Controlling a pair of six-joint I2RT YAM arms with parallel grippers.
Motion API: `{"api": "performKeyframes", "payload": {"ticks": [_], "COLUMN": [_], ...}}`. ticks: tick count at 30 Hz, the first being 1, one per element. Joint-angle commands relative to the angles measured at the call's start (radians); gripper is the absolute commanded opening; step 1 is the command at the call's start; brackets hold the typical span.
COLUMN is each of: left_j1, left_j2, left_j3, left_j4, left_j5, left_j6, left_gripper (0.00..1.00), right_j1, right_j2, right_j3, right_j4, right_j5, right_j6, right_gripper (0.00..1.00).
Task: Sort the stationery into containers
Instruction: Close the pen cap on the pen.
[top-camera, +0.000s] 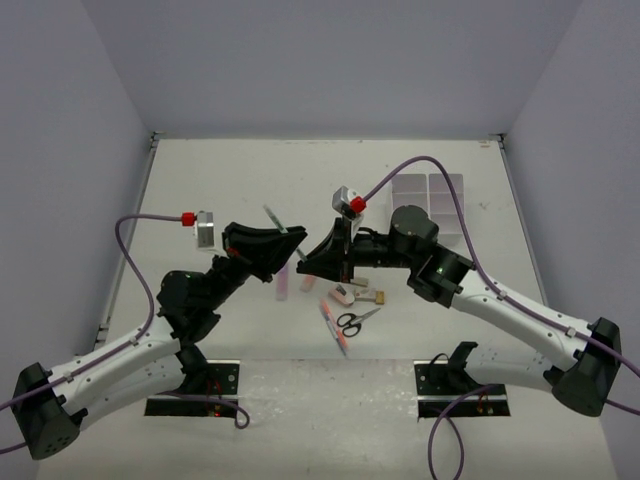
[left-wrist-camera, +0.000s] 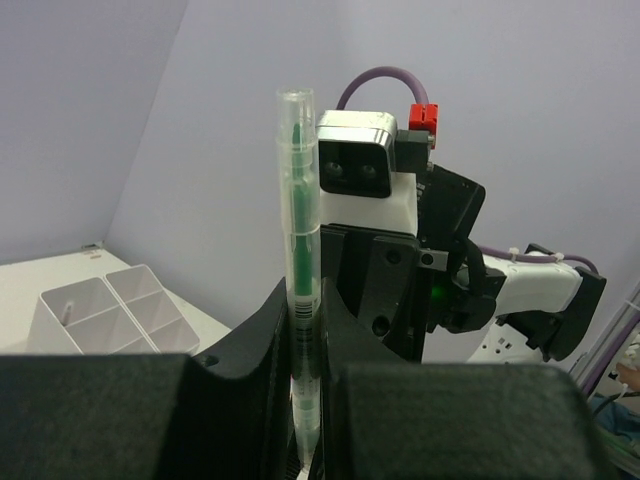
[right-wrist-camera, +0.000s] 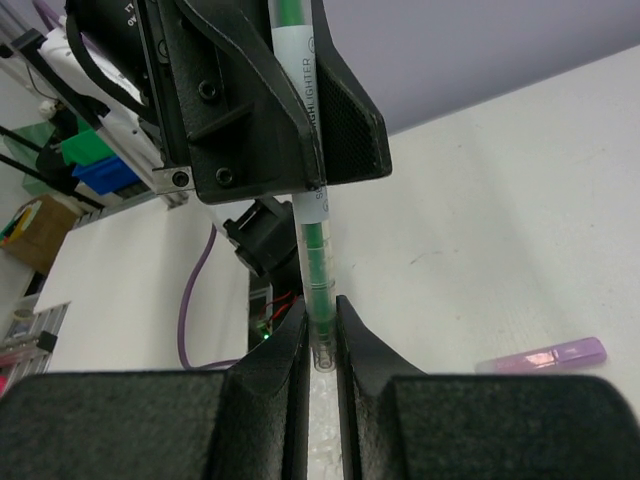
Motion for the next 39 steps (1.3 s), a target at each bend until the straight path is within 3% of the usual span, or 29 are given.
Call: {"api": "performKeyframes", "payload": {"ticks": [1,7,14,23,26,27,30,32,39], "left_j1": [-0.065,-0.065,-0.047,-0.047,-0.047,-0.047,-0.047,-0.047,-0.046], "left_j2": [0.064,0.015,-0.041,0.070,0.076,0.076,0.066,0.059,0.060], "left_j3": [-0.097,-0.073,0.011,0.136,0.135,0.136,0.157,0.172,0.238], "left_j4": [-0.261,-0.348,-0.505,-0.501,-0.487,-0.487,-0.503,-0.514,-0.529], "left_j5": [0.167,0.123,0.032,0.236,0.229,0.226,0.177,0.151,0.090], "left_j6": [-0.017,0.014,0.093,0.161,0.150,0.150,0.152,0.158,0.170], "left_gripper": [0.00,0.00,0.00,0.00,0.00,0.01,0.23,0.30,0.38], "right_j1": [-0.036,-0.037,-0.034,-0.031,-0.031,-0.031,-0.031,-0.030,-0.031], "right_j2": [-0.002,-0.014,-0.089,-0.165,-0.185,-0.191,-0.206,-0.211,-0.215], "right_j3": [0.176,0.115,-0.086,-0.227,-0.252,-0.258,-0.287,-0.308,-0.352], "right_j4": [0.333,0.323,0.331,0.394,0.397,0.397,0.403,0.419,0.449], "right_j5": [0.077,0.045,0.022,-0.037,-0.023,-0.019,-0.001,-0.001,-0.017], "right_j6": [-0.001,0.004,0.016,0.004,0.007,0.007,0.019,0.028,0.054], "right_gripper": [0.00,0.00,0.00,0.00,0.00,0.00,0.00,0.00,0.00]}}
